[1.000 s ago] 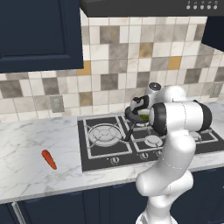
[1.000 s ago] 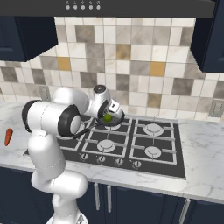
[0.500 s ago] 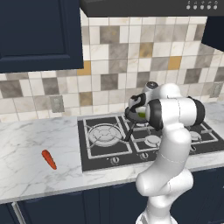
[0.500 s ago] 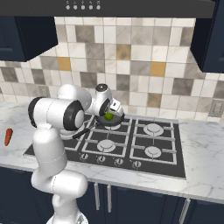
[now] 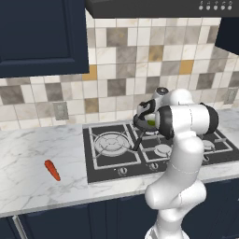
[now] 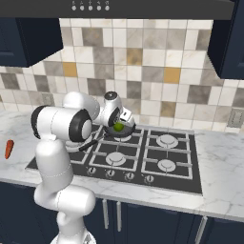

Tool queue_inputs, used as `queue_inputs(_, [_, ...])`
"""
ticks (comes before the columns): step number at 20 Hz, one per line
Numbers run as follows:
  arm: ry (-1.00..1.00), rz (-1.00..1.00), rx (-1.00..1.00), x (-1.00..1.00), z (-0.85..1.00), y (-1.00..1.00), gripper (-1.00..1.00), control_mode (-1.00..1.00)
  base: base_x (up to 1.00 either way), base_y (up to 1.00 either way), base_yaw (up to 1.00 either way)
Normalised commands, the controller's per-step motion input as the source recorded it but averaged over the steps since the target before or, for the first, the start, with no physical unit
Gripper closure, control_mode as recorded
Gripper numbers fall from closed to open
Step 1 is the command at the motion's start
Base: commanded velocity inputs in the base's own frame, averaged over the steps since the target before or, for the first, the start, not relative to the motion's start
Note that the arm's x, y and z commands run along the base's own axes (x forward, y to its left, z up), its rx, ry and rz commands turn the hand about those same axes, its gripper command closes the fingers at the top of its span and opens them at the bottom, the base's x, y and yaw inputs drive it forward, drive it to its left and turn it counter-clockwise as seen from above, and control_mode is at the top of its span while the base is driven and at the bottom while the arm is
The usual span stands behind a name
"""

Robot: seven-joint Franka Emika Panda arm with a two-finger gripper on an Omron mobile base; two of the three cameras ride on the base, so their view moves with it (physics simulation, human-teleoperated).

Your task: Put the lime and carrot in the pan. Then turn on the rear center burner and set the heat to medium.

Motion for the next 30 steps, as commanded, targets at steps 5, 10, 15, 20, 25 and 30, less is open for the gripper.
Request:
queue_inputs(5, [0.0, 0.0, 0.0, 0.0, 0.0, 0.0, -1.0, -1.0, 0.0, 0.0, 0.0])
queue_inputs(10, [-0.02, 0.0, 0.0, -0.07, 0.07, 0.0, -1.0, -1.0, 0.0, 0.0, 0.0])
queue_inputs(15, [-0.09, 0.01, 0.0, -0.57, 0.33, 0.01, -1.0, -1.0, 0.0, 0.0, 0.0])
queue_inputs(20, [-0.06, 0.07, 0.01, -0.79, 0.24, 0.13, -1.0, -1.0, 0.0, 0.0, 0.0])
queue_inputs(25, [0.02, 0.15, 0.0, -0.42, 0.18, 0.24, -1.0, -1.0, 0.0, 0.0, 0.0])
queue_inputs(30, [0.18, 0.16, 0.0, -0.35, 0.26, 0.23, -1.0, -1.0, 0.0, 0.0, 0.0])
